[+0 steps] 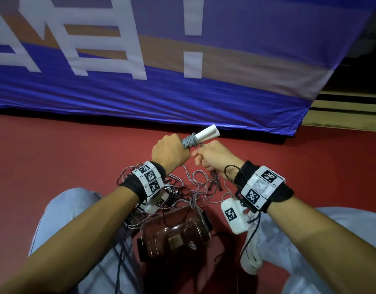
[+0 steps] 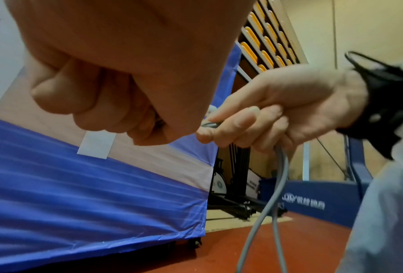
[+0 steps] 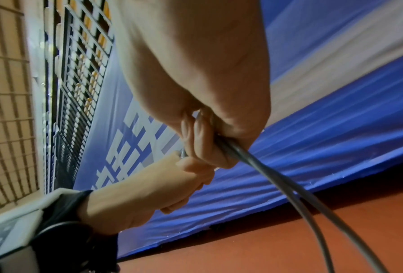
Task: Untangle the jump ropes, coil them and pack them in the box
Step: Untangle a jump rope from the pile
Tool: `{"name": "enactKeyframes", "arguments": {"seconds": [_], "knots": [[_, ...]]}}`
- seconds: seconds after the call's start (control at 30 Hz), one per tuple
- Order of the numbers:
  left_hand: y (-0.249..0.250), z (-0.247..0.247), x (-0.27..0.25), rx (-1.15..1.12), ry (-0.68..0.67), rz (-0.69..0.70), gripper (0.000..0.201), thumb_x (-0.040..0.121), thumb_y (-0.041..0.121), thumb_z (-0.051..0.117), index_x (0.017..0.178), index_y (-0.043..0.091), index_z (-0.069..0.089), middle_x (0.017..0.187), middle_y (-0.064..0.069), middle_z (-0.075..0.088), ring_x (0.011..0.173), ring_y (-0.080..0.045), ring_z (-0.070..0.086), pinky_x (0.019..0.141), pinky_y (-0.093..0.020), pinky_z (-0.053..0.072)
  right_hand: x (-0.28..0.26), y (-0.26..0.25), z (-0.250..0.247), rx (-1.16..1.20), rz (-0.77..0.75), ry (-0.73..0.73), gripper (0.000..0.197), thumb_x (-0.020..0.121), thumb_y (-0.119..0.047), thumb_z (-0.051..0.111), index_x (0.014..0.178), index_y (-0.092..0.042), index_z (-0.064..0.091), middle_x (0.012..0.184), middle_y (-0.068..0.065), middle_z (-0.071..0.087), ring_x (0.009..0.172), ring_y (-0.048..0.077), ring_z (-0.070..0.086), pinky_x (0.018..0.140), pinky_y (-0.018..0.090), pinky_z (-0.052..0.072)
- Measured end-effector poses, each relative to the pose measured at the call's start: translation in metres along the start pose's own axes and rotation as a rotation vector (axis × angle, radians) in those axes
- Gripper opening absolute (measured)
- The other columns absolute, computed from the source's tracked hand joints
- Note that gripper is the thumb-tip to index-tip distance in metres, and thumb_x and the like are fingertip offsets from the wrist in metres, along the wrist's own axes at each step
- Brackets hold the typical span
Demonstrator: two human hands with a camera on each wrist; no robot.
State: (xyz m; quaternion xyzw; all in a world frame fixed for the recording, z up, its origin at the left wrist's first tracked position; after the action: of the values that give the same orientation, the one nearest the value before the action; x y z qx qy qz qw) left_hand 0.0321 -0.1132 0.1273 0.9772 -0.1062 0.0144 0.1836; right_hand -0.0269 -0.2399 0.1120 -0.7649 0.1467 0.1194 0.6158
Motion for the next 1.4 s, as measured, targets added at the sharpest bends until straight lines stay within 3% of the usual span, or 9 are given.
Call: {"name": "enactKeyframes", "arguments": {"seconds": [0.13,0.23,0.43,0.67,0.9,1.0,1.1,1.27,1.4], "knots": [[0.001,0.001,-0.001,0.103,0.013,0.012,0.02,0.086,0.033,0.062,0.081,0.015,0.056,0.075,-0.005,0.058,0.065,-0.03,0.053,0.06,-0.033,0.042,-0.005,-0.003,-0.009,-0.448,-0.128,0.029,0.029,0.1,-0.005,0.048,0.087,-0.001,0.073,0.07,0.005,0.071,0.044,0.003,0.053,0.047,0.018,0.04],[0.002,0.002,-0.001,0.173,0.01,0.02,0.016,0.084,0.027,0.062,0.08,0.013,0.057,0.072,-0.005,0.058,0.063,-0.03,0.053,0.059,-0.033,0.043,-0.006,-0.005,-0.015,-0.704,-0.247,0.072,0.031,0.105,-0.017,0.052,0.088,0.004,0.067,0.078,0.011,0.071,0.057,0.018,0.058,0.058,0.034,0.051],[0.007,0.008,-0.006,0.296,-0.057,0.066,0.011,0.082,0.025,0.063,0.081,0.015,0.057,0.071,-0.003,0.053,0.065,-0.029,0.053,0.061,-0.033,0.042,-0.018,-0.019,-0.023,-1.186,-0.497,0.09,0.025,0.106,-0.03,0.052,0.084,-0.018,0.057,0.079,0.003,0.055,0.07,0.029,0.053,0.062,0.033,0.036],[0.01,0.01,-0.006,0.367,-0.103,0.11,0.016,0.086,0.027,0.062,0.094,0.013,0.065,0.079,-0.005,0.06,0.071,-0.03,0.059,0.064,-0.033,0.044,-0.019,-0.032,-0.023,-1.458,-0.624,0.144,0.029,0.103,-0.047,0.053,0.107,-0.023,0.07,0.09,0.004,0.07,0.086,0.03,0.068,0.063,0.031,0.034],[0.011,0.024,-0.01,0.44,-0.241,0.2,0.021,0.088,0.027,0.06,0.102,0.011,0.066,0.084,-0.004,0.061,0.072,-0.027,0.058,0.065,-0.034,0.044,-0.017,-0.042,-0.027,-1.432,-0.652,0.154,0.051,0.079,-0.065,0.07,0.076,-0.016,0.054,0.077,0.0,0.068,0.074,0.027,0.064,0.061,0.032,0.034],[0.013,0.022,-0.008,0.499,-0.26,0.357,0.018,0.089,0.029,0.057,0.096,0.013,0.063,0.094,-0.007,0.069,0.078,-0.03,0.064,0.065,-0.034,0.046,-0.018,-0.039,-0.028,-1.374,-0.653,0.115,0.057,0.073,-0.071,0.071,0.077,-0.018,0.048,0.079,-0.003,0.062,0.071,0.024,0.059,0.06,0.033,0.035],[0.018,0.02,-0.01,0.611,-0.261,0.562,0.017,0.09,0.029,0.054,0.09,0.014,0.063,0.093,-0.008,0.07,0.078,-0.031,0.066,0.064,-0.035,0.046,-0.016,-0.029,-0.028,-1.322,-0.611,0.023,0.062,0.068,-0.08,0.069,0.08,-0.02,0.058,0.08,-0.006,0.062,0.071,0.018,0.057,0.059,0.031,0.034],[0.028,0.013,-0.015,0.79,-0.204,0.797,0.018,0.091,0.029,0.052,0.092,0.017,0.065,0.094,-0.006,0.072,0.084,-0.032,0.069,0.064,-0.034,0.039,-0.009,-0.008,-0.022,-1.083,-0.405,-0.17,0.076,0.056,-0.093,0.064,0.09,-0.024,0.071,0.079,-0.004,0.071,0.073,0.019,0.065,0.067,0.037,0.054],[0.029,0.002,-0.011,0.814,-0.143,0.879,0.018,0.089,0.029,0.053,0.099,0.019,0.063,0.091,-0.004,0.072,0.084,-0.031,0.07,0.064,-0.033,0.038,-0.012,-0.008,-0.016,-0.867,-0.363,-0.276,0.059,0.073,-0.068,0.078,0.067,-0.015,0.055,0.054,-0.005,0.039,0.052,0.015,0.03,0.054,0.033,0.026]]}}
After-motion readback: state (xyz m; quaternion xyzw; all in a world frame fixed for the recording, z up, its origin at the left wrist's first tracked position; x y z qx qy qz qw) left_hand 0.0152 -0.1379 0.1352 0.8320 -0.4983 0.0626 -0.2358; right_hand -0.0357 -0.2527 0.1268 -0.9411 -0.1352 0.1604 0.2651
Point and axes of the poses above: each hand's wrist, its own x-axis towards the middle knuckle, its own z-axis out of the palm, y = z × x, the point moved 6 cm from there along x, towards the middle knuckle
